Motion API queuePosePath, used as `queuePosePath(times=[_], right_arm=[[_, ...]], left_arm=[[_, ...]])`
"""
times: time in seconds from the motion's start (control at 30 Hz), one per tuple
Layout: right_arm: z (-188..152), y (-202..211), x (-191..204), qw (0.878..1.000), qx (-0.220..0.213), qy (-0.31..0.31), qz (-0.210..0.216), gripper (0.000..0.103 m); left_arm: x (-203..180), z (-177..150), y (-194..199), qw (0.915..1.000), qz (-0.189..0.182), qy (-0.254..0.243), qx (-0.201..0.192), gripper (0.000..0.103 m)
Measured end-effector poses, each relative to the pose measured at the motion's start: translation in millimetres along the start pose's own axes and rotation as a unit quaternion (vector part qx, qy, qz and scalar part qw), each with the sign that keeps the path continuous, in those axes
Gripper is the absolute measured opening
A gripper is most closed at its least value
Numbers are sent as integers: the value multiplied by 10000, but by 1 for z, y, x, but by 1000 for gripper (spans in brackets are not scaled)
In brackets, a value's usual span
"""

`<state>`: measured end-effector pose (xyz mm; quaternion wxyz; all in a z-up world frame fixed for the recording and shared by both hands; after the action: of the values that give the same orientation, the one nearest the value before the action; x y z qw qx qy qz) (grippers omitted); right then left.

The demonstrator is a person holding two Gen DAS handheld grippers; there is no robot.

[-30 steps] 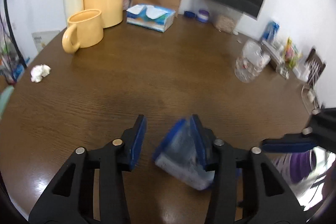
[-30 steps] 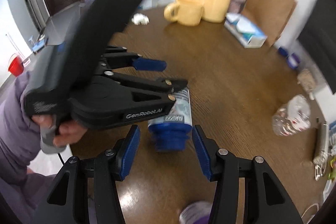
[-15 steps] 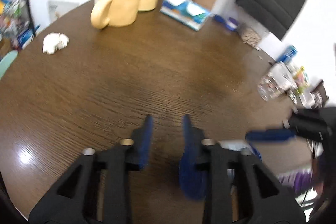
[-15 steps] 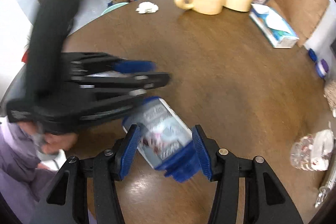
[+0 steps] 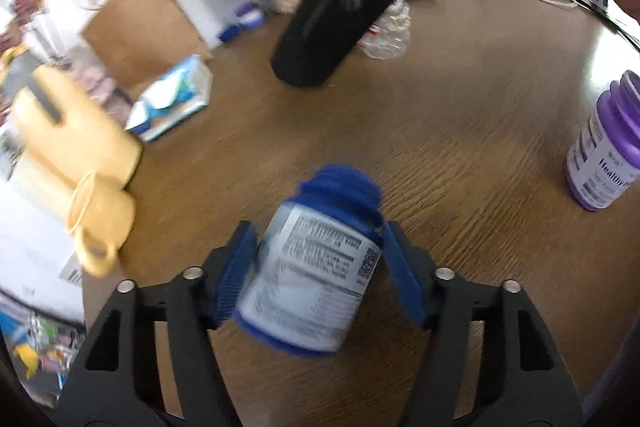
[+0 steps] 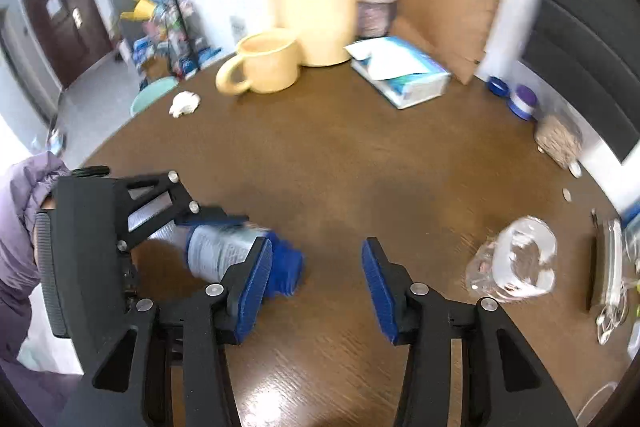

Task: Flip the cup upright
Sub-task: 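Lift and rotate the bottle with the left gripper until the blue cap points up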

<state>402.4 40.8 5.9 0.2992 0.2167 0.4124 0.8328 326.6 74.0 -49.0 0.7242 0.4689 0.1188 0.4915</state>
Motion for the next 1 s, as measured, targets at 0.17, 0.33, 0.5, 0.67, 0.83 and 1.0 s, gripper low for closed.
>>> queuePosePath(times=[0.17,0.33,0.5,0.67,0.83,1.0], right_arm=[[-6,0,-16,9996,44,-260,100,52],[0,-5,-14,9978,-82,-590,297,56],[13,-18,-4,9933,-121,-941,658,58],[11,-41,7,9863,-341,-1122,1160,59],[2,-43,13,9797,-531,-1204,1509,59],[-11,-16,31,9796,-1027,-1126,1312,64]], left_arm=[[12,8,-22,9989,-316,334,22,59],[45,2,-57,9906,-265,1322,221,60],[75,-6,-44,9716,-23,2355,-248,60],[95,-22,-25,9453,71,3141,-875,60],[72,-37,6,9310,142,3442,-1210,60],[59,-43,34,9192,302,3584,-1604,60]])
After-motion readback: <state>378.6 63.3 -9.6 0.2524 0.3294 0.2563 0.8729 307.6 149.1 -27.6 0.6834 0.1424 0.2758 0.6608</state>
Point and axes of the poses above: each gripper's, at about its wrist camera, not at the fingertips, and y roughly against the way its jaws point, x to its left, z to its top, the point moved 4 cm from there along -y, roughly the way its jaws point
